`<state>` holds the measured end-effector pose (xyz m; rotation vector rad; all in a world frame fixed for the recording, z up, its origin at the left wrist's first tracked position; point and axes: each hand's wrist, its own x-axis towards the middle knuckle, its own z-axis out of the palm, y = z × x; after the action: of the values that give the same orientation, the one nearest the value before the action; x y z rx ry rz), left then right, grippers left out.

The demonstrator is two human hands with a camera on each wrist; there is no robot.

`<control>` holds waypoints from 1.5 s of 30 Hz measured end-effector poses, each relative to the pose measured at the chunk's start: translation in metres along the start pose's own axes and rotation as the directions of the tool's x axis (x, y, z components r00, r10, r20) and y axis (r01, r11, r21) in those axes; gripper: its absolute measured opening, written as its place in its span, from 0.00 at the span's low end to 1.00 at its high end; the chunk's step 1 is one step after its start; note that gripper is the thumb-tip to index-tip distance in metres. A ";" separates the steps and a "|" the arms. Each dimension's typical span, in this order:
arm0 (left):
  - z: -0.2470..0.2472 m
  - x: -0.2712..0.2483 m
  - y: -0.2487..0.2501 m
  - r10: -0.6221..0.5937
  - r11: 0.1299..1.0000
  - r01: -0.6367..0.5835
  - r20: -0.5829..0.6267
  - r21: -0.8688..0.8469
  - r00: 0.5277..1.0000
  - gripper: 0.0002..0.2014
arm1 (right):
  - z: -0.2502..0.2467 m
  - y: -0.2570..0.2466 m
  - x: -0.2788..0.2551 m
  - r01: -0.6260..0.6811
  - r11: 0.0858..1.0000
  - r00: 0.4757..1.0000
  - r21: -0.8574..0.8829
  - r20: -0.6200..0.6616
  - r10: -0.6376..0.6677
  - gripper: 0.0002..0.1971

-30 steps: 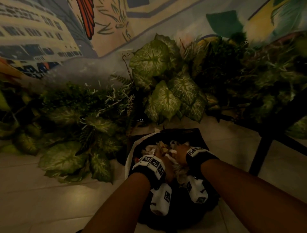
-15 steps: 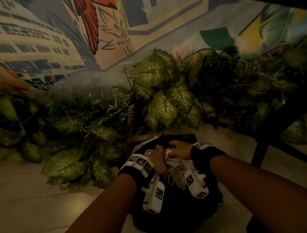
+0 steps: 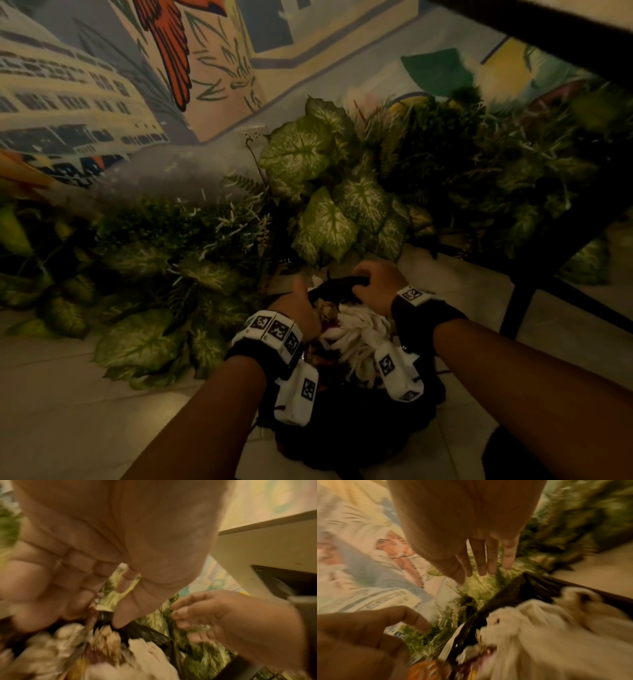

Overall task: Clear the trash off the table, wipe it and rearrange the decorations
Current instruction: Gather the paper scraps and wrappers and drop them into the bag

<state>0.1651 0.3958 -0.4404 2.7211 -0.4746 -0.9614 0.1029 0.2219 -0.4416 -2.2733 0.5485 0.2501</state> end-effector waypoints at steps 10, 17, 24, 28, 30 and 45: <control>-0.092 -0.115 0.047 -0.053 0.992 0.068 0.139 -0.104 0.989 0.25 | -0.045 -0.041 -0.139 -0.323 0.941 0.940 0.105 0.156 0.305 0.20; -0.196 -0.193 0.094 -0.016 1.000 0.019 0.119 -0.021 0.993 0.08 | -0.156 -0.148 -0.232 -0.250 0.957 0.953 0.147 0.215 0.215 0.12; -0.280 -0.242 0.193 0.176 0.975 -0.172 0.013 -0.139 0.984 0.03 | -0.326 -0.186 -0.297 -0.034 0.983 0.999 0.178 0.047 0.026 0.13; -0.291 -0.254 0.258 0.347 0.922 -0.352 -0.060 -0.160 0.936 0.05 | -0.411 -0.137 -0.321 -0.028 0.993 0.992 0.118 -0.117 0.042 0.10; -0.290 -0.258 0.293 0.394 0.901 -0.400 -0.069 -0.169 0.916 0.04 | -0.453 -0.100 -0.326 -0.064 0.994 0.985 0.084 -0.157 0.076 0.09; -0.212 -0.220 0.543 0.274 0.914 -0.281 -0.065 -0.292 0.959 0.05 | -0.675 0.103 -0.297 -0.133 0.987 0.988 -0.093 -0.090 0.125 0.08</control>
<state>0.0157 -0.0052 0.0126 2.3153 -0.6354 -0.8470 -0.2019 -0.2412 0.0557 -2.3554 0.7436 0.2509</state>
